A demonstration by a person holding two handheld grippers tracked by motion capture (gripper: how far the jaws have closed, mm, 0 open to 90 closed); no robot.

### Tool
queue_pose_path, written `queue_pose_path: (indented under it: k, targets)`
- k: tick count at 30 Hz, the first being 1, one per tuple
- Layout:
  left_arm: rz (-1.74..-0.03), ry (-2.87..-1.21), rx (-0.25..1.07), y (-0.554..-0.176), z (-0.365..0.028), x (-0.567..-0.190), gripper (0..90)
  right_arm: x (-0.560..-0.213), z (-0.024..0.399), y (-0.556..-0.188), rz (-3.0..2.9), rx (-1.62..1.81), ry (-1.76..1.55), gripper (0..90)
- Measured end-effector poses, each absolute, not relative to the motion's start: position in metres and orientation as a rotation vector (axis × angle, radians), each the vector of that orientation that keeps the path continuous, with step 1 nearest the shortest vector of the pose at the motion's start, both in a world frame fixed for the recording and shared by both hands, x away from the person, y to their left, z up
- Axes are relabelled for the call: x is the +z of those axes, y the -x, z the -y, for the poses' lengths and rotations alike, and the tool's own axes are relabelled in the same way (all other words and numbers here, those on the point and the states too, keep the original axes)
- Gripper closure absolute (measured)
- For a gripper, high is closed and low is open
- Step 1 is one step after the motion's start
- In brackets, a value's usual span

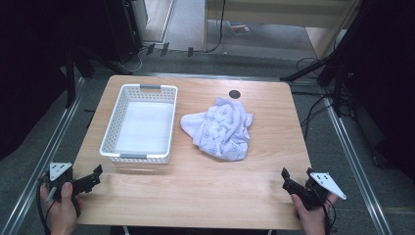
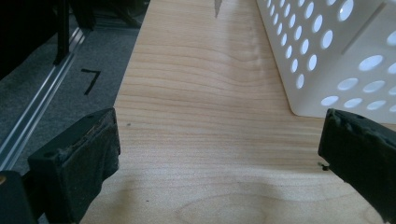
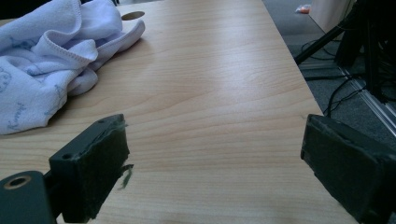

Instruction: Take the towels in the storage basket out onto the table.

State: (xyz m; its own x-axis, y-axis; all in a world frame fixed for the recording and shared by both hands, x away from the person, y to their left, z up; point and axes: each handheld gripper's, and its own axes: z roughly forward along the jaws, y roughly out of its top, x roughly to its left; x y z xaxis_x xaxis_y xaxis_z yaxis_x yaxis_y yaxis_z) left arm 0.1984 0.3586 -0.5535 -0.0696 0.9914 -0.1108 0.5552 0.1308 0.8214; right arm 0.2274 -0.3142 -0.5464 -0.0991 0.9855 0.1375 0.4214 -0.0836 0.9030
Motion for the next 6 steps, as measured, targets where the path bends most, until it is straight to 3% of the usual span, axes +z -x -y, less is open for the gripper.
queue_pose_path:
  k: [6]
  targets:
    - [-1.723,-1.512,0.795,-0.1994,-0.3583,-0.5535,0.0,-0.5464,0.3147,-0.2275,-1.566,1.162,-1.554,7.5]
